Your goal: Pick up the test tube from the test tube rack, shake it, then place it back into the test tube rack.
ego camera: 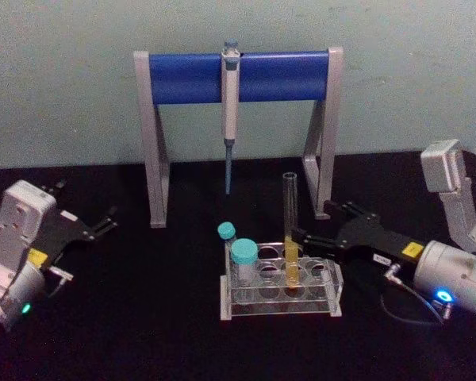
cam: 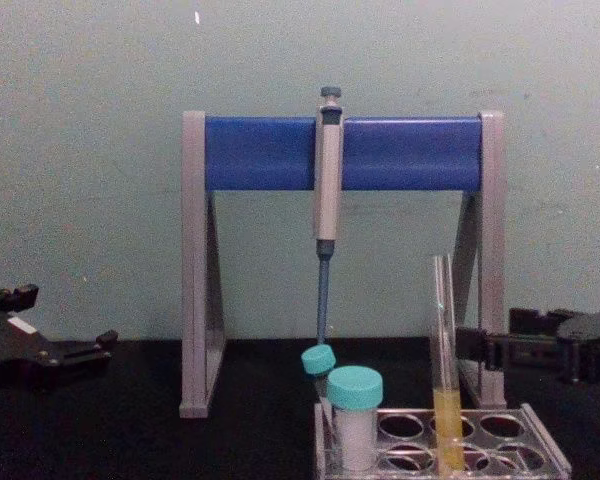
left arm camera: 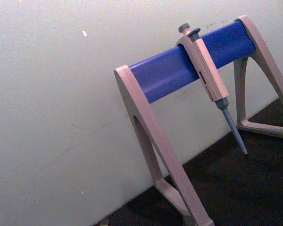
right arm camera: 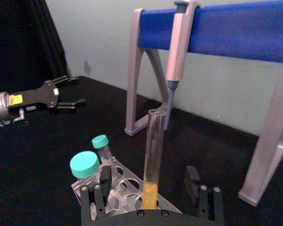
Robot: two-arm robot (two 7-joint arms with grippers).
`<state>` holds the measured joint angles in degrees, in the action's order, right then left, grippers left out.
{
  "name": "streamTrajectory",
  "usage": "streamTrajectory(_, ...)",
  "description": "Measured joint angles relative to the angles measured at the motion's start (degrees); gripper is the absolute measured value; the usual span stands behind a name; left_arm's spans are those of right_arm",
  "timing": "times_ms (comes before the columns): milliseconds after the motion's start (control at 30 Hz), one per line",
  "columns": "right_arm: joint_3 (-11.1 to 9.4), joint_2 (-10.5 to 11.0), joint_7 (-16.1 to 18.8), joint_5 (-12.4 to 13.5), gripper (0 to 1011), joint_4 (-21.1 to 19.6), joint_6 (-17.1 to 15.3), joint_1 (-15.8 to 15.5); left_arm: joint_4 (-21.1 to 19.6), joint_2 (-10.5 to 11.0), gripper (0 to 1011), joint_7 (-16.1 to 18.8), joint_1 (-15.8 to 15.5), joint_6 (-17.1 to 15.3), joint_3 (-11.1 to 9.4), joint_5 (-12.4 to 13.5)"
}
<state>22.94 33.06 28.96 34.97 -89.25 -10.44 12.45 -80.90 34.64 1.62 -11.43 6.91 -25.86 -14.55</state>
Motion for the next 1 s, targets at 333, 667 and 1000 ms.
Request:
streamTrajectory(333,3.1,-2.2,2.7,1.3,1000,6.4,-1.2,5.6,0.0,0.0,1010,0.0,0.0,0.0,0.0,0.0)
streamTrajectory(667,5.5,-3.7,4.3,1.6,1000,11.0,-0.8,9.4,0.0,0.0,1010,0.0,0.0,0.0,0.0,0.0)
streamTrajectory(1000,7.3,-5.3,5.4,1.5,1000,14.5,0.1,12.1,0.0,0.0,1010,0.0,0.0,0.0,0.0,0.0)
